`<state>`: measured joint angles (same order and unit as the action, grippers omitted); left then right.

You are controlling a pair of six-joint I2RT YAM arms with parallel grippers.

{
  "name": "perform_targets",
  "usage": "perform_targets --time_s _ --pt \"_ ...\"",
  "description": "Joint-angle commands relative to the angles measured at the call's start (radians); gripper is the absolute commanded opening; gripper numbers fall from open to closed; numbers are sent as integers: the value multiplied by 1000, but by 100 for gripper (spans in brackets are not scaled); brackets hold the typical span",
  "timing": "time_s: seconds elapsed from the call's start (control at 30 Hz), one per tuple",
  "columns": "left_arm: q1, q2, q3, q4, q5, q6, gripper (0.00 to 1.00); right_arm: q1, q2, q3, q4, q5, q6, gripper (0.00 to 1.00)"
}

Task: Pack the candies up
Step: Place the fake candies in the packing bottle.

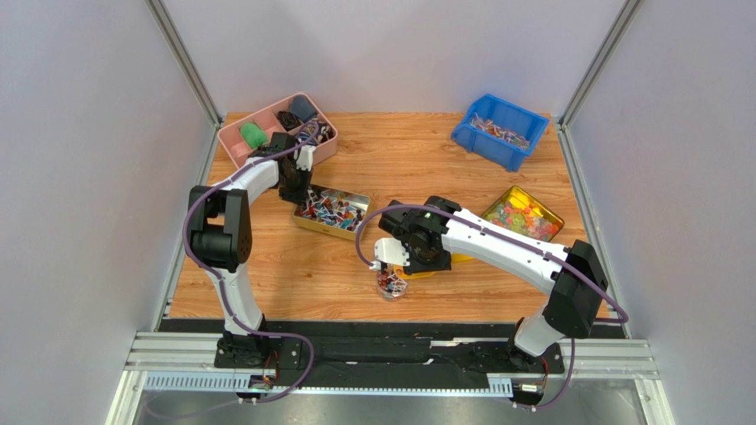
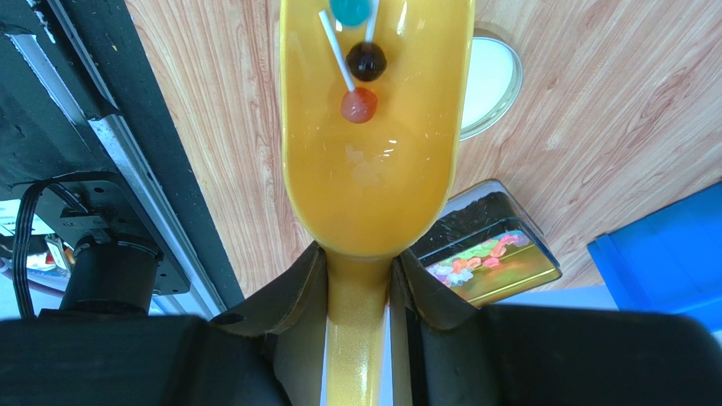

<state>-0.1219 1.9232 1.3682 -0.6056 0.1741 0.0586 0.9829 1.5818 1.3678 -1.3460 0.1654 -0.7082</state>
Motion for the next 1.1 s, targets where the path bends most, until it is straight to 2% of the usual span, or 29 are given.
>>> perform_targets --time_s 0.0,0.47,1.07 --pt "5 -15 46 7 31 7 0 11 -40 -6 -283 34 -13 0" --pt "5 -13 48 6 24 9 0 33 -52 -47 -305 89 -14 0" --pt "5 -16 46 6 16 10 0 71 -89 -21 -321 152 -13 0"
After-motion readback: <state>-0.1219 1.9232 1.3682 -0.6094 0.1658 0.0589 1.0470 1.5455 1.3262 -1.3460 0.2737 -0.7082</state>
